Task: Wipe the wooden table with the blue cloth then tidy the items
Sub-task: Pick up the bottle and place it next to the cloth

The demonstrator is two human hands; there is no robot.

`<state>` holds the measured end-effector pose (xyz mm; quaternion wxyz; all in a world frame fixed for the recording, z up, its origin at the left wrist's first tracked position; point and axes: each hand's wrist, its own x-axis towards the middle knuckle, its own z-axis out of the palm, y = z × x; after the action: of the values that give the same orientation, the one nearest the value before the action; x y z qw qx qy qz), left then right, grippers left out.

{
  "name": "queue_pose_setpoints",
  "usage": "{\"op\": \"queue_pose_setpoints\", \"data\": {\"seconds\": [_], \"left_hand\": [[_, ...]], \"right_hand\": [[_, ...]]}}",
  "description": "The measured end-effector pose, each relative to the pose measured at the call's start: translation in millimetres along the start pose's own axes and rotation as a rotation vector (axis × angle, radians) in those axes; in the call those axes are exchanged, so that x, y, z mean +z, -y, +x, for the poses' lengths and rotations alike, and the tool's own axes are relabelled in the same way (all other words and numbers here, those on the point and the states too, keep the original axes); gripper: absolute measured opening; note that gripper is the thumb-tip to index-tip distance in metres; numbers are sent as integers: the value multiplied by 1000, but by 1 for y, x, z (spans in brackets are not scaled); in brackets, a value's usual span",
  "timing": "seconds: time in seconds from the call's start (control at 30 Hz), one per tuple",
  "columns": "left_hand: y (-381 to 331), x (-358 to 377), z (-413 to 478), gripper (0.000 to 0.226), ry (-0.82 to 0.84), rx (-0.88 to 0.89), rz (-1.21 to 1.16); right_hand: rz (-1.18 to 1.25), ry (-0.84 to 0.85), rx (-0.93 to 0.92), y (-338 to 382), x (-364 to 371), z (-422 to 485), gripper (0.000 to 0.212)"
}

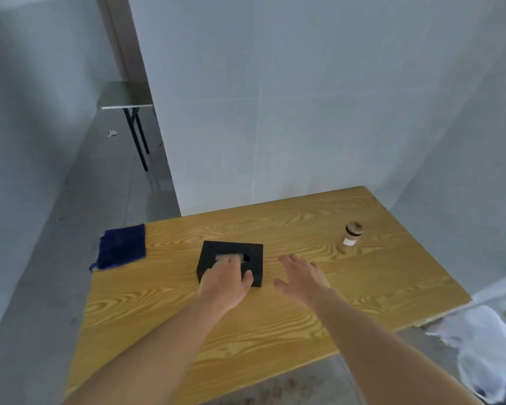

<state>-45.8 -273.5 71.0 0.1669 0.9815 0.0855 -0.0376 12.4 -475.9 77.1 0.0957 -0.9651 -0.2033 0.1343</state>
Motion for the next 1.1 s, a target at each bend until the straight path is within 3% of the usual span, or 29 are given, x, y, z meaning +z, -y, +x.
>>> {"op": "queue_pose_setpoints", "data": {"seconds": [0.17, 0.5, 0.83, 1.1], "left_hand": [[-75, 13, -12, 34, 36, 89, 74], [-184, 38, 22, 36, 109, 230, 53], [-241, 90, 125, 46, 175, 242, -60], [-259, 122, 203, 35, 277, 199, -159]], "right_hand": [[29, 43, 136, -78, -23, -50, 59], [128, -1, 289, -178, -60, -80, 63], [99, 67, 343, -255, -80, -8, 59], [170, 128, 390, -299, -83, 72, 67]]}}
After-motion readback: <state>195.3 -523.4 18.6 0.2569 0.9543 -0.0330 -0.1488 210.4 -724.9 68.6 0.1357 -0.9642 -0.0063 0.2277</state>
